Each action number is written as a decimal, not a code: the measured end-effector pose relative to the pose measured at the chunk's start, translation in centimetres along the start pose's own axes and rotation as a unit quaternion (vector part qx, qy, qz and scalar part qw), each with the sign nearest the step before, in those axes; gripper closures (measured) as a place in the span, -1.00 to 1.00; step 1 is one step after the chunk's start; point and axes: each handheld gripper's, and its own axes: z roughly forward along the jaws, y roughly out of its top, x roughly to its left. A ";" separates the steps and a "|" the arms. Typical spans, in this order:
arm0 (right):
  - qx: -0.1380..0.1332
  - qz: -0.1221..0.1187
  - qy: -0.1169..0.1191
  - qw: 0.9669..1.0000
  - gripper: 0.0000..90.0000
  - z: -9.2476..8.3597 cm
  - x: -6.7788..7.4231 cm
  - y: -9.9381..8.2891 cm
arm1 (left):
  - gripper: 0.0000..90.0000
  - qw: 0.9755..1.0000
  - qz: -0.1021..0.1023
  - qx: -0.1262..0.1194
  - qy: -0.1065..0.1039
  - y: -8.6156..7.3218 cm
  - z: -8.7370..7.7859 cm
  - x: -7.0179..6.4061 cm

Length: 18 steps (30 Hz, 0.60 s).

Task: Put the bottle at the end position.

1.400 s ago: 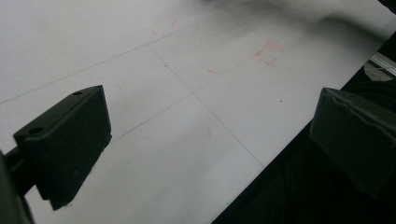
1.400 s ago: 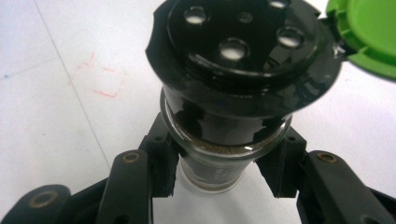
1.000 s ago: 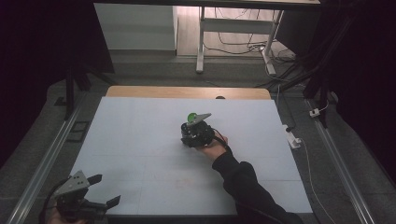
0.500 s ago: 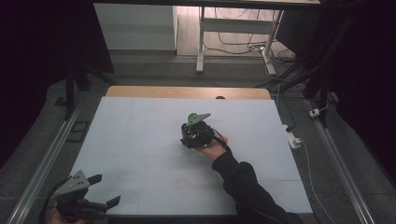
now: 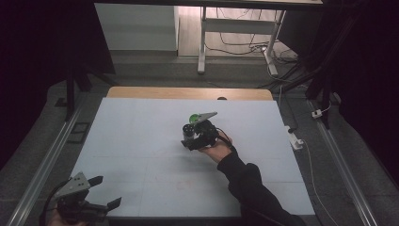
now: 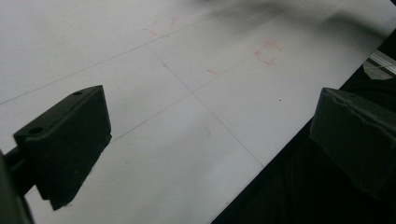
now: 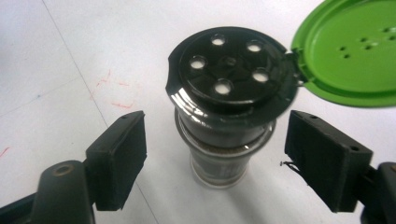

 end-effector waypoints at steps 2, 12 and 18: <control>-0.002 0.001 -0.001 1.000 -0.61 -0.3 0.0 -0.1 | -1.00 1.000 0.000 0.000 0.000 0.0 0.0 0.0; -0.005 0.009 0.000 1.000 -0.84 -2.0 0.2 -0.3 | -1.00 1.000 -0.003 0.001 -0.001 0.0 0.0 0.1; -0.011 0.017 0.004 1.000 -0.93 -3.2 0.3 -0.6 | -1.00 1.000 -0.005 0.006 0.001 0.1 0.2 0.1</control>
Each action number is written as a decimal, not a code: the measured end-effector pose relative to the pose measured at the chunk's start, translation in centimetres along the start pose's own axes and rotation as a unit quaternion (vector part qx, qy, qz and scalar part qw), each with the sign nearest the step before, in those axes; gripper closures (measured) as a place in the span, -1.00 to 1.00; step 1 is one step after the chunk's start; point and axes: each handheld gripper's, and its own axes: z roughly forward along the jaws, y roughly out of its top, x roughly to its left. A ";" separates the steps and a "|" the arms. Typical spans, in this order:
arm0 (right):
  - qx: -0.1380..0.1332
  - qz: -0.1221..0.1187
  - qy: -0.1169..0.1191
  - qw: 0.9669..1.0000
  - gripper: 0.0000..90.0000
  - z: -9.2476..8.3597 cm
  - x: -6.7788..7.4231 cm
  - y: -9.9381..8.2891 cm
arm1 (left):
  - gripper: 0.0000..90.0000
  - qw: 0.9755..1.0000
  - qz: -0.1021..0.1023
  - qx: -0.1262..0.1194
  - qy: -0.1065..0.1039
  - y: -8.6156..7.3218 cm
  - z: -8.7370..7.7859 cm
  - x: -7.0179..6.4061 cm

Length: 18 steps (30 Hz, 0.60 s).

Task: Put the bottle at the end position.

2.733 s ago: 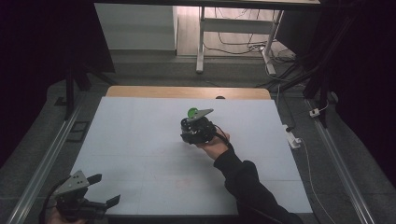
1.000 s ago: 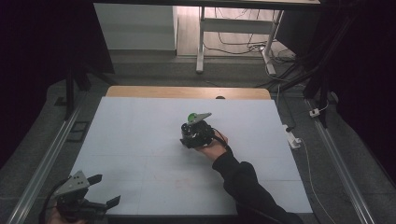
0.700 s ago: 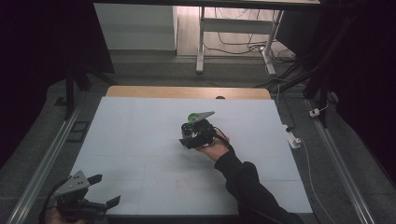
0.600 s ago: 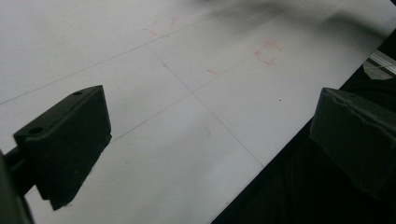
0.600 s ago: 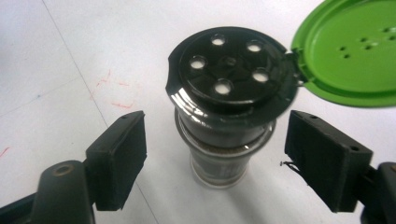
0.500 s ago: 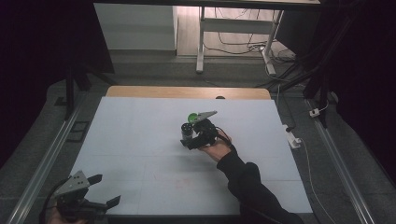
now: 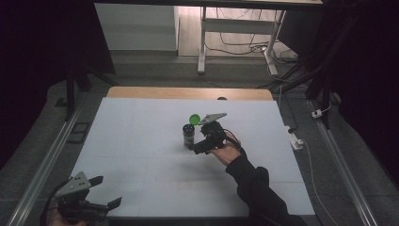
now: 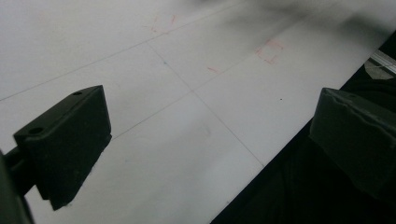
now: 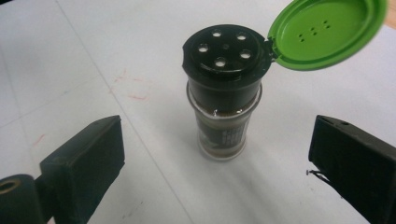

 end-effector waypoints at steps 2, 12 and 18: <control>-0.004 -0.003 -0.002 1.000 -0.93 -0.5 0.1 -0.1 | -1.00 1.000 -0.001 0.002 0.002 0.0 0.0 0.0; -0.004 -0.003 -0.006 1.000 -1.00 -2.8 0.3 -1.0 | -1.00 1.000 -0.008 0.014 0.018 0.1 0.3 0.0; -0.012 -0.007 -0.003 1.000 -1.00 -4.3 1.1 -1.3 | -1.00 1.000 -0.008 0.017 0.020 0.2 0.3 0.0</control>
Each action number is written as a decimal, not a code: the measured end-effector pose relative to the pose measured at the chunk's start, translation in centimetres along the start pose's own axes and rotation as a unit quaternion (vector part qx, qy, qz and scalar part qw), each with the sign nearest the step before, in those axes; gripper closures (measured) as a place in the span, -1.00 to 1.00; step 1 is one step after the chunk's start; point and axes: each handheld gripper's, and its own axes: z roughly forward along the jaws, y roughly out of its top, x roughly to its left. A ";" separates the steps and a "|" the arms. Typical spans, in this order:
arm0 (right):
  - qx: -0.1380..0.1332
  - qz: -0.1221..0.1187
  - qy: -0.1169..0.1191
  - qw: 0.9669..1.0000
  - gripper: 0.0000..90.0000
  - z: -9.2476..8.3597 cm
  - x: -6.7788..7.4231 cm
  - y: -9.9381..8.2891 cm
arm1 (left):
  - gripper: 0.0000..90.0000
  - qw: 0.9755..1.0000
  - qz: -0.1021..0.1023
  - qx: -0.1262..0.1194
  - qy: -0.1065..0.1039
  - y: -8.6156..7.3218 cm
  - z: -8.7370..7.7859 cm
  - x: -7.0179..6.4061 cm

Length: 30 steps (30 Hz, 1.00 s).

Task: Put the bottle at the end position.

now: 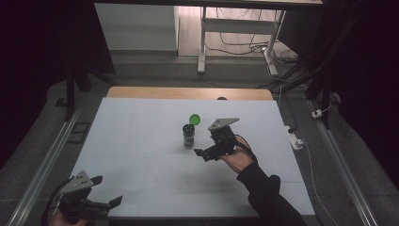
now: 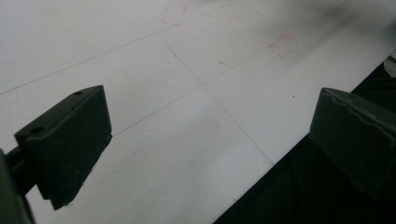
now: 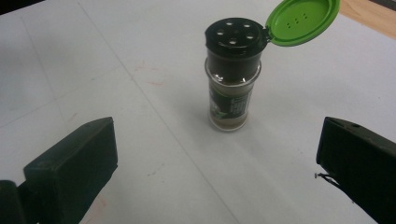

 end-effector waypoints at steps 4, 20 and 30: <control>-0.007 -0.002 0.001 1.000 -1.00 -1.1 0.7 -0.2 | -1.00 1.000 0.001 0.002 0.001 0.0 0.0 0.0; -0.021 0.016 -0.026 0.999 -1.00 -5.8 2.0 -2.8 | -1.00 1.000 0.001 0.005 0.003 0.1 0.1 -0.1; -0.035 0.041 -0.061 0.997 -1.00 -9.3 2.5 -5.9 | -0.99 1.000 0.002 0.005 0.004 0.1 0.1 -0.1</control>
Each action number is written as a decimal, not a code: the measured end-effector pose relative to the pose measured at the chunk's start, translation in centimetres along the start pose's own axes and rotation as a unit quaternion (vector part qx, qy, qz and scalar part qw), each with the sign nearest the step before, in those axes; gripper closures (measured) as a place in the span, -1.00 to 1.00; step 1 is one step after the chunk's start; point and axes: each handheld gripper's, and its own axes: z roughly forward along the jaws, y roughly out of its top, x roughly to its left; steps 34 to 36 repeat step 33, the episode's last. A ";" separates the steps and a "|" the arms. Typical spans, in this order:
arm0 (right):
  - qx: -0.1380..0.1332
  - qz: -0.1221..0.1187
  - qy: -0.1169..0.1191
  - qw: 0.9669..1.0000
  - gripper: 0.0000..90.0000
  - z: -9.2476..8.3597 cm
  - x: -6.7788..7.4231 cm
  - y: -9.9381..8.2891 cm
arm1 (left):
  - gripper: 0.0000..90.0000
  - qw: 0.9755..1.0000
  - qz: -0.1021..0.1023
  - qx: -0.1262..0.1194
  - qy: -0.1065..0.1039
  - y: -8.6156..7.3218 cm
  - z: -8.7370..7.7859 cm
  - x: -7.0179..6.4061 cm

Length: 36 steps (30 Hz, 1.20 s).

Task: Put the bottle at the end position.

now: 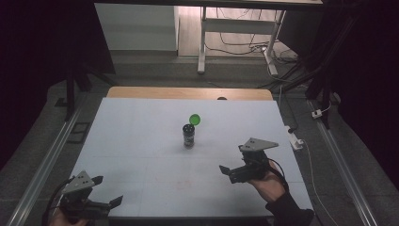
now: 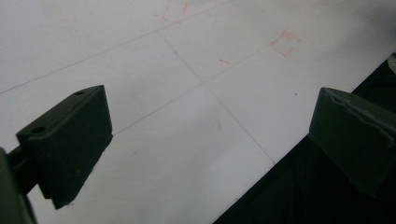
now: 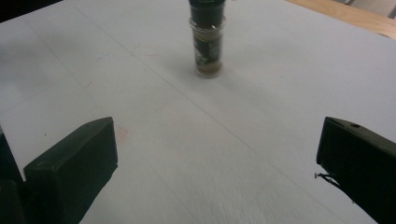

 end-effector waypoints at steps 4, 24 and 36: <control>-0.006 0.015 -0.017 1.000 -1.00 -1.7 -0.3 -1.4 | -0.99 1.000 0.000 0.000 0.000 0.0 0.0 0.0; 0.028 0.081 -0.065 0.994 -1.00 -6.8 -0.6 -8.5 | -0.99 1.000 0.003 0.006 0.006 0.0 0.1 -0.1; 0.041 0.097 -0.074 0.992 -1.00 -6.9 -0.8 -9.0 | -1.00 1.000 0.000 0.006 0.004 0.1 0.1 -0.1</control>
